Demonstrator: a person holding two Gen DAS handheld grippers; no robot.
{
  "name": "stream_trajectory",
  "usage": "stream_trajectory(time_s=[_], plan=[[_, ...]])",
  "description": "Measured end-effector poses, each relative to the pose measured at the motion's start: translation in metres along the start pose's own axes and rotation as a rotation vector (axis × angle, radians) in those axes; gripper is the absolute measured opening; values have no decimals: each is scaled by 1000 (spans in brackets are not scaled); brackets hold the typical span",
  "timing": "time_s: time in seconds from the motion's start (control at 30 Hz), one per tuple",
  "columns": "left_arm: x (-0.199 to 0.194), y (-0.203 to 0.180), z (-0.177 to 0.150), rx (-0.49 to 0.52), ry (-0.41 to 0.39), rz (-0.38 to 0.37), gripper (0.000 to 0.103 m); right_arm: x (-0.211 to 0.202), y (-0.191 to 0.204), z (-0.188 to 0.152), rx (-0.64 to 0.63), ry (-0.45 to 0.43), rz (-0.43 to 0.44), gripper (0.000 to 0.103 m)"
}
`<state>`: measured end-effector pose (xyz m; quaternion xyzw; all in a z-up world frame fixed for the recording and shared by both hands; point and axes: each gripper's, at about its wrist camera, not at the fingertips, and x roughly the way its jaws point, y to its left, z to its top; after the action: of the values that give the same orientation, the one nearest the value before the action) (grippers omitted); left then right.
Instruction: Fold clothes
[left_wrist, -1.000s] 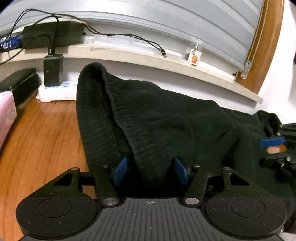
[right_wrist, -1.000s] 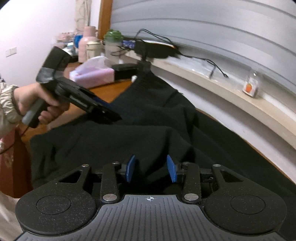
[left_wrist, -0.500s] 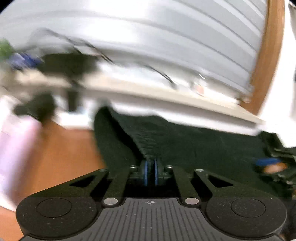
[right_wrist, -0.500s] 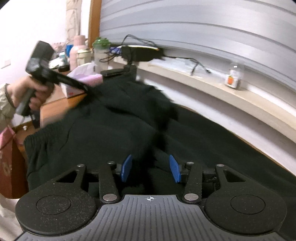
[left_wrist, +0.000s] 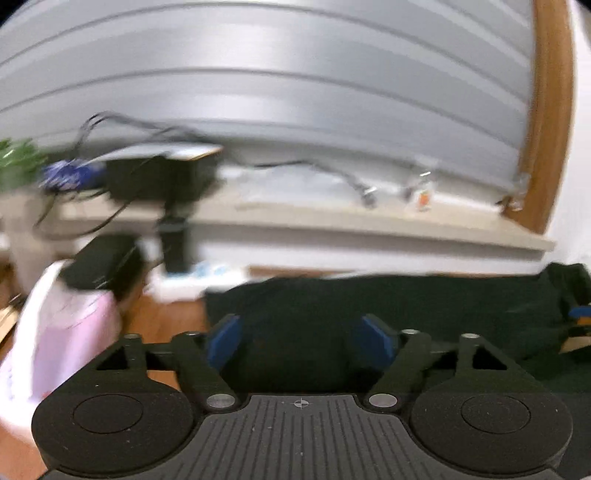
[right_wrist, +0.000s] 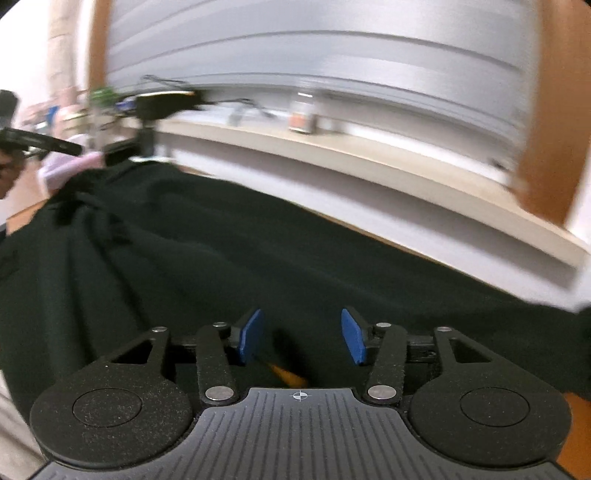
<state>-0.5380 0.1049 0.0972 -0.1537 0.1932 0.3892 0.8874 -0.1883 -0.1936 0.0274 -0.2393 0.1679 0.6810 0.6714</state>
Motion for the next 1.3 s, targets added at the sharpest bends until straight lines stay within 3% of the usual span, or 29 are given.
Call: stream_trajectory(time_s=[0.27,0.4,0.5,0.67,0.83,0.97,1.2,1.3], plan=[[84,-113,18,67,14,-215,83,-26,-94,-50,167,-4,-165,57],[137,-186,32,108,35,-309,83,-28,-122,-67,270,2,-188,60],[173,-237,43,163,35,-347,85,-28,-123,-72,288,-10,-164,60],[209,-290,33,287,36,-411,85,-18,-113,-75,217,27,-150,60],[226,-303,15,343,71,-482,85,-21,-118,-78,251,13,-130,60],[227,-292,4,334,94,-543,85,-19,-126,-78,296,22,-102,60],[219,-284,-2,406,105,-629,84,-16,-121,-76,322,39,-115,60],[218,-271,0,380,113,-643,84,-22,-114,-74,370,37,-109,60]])
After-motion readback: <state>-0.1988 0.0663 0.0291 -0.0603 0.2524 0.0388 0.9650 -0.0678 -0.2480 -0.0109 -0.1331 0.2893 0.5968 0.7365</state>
